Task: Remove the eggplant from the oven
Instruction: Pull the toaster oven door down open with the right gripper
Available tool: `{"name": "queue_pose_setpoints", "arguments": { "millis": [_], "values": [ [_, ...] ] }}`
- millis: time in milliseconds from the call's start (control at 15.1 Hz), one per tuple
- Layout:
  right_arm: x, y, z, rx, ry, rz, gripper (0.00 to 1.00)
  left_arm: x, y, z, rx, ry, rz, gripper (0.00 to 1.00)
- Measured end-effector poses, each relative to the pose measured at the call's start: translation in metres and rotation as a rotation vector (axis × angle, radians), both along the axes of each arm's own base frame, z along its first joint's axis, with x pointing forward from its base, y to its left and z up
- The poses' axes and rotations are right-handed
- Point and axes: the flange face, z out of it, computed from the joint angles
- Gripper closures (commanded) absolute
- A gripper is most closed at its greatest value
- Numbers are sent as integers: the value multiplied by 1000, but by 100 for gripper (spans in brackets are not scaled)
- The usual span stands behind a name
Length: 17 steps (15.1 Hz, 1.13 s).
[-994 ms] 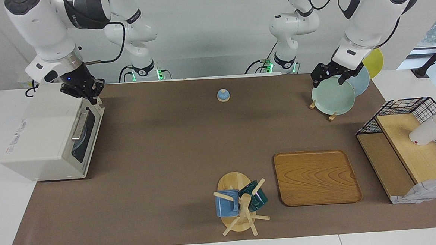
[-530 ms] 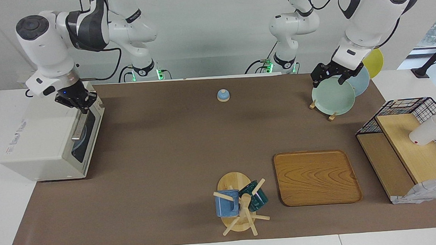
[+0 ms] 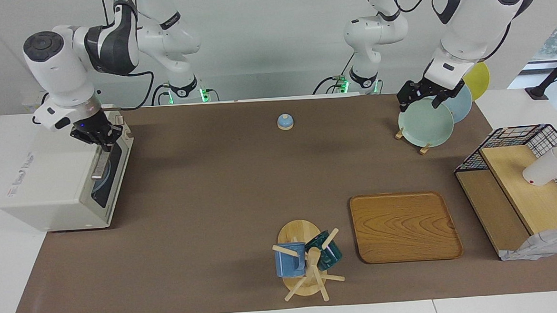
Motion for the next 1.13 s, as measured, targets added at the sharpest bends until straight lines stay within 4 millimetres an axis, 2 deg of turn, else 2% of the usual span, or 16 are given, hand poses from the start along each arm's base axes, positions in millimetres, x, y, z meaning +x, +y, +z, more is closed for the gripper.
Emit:
{"name": "queue_pose_setpoints", "arguments": {
  "millis": [265, 596, 729, 928, 1127],
  "values": [
    [-5, -29, -16, 7, -9, 27, 100, 0, 0, 0, 0, 0, 0, 0],
    [-4, -25, -17, 4, -7, 38, 100, 0, 0, 0, 0, 0, 0, 0],
    [-3, -14, -19, 6, -3, 60, 100, 0, 0, 0, 0, 0, 0, 0],
    [2, 16, -28, 10, -2, 110, 100, 0, 0, 0, 0, 0, 0, 0],
    [6, 38, -40, 25, 2, 141, 100, 0, 0, 0, 0, 0, 0, 0]
  ]
}}
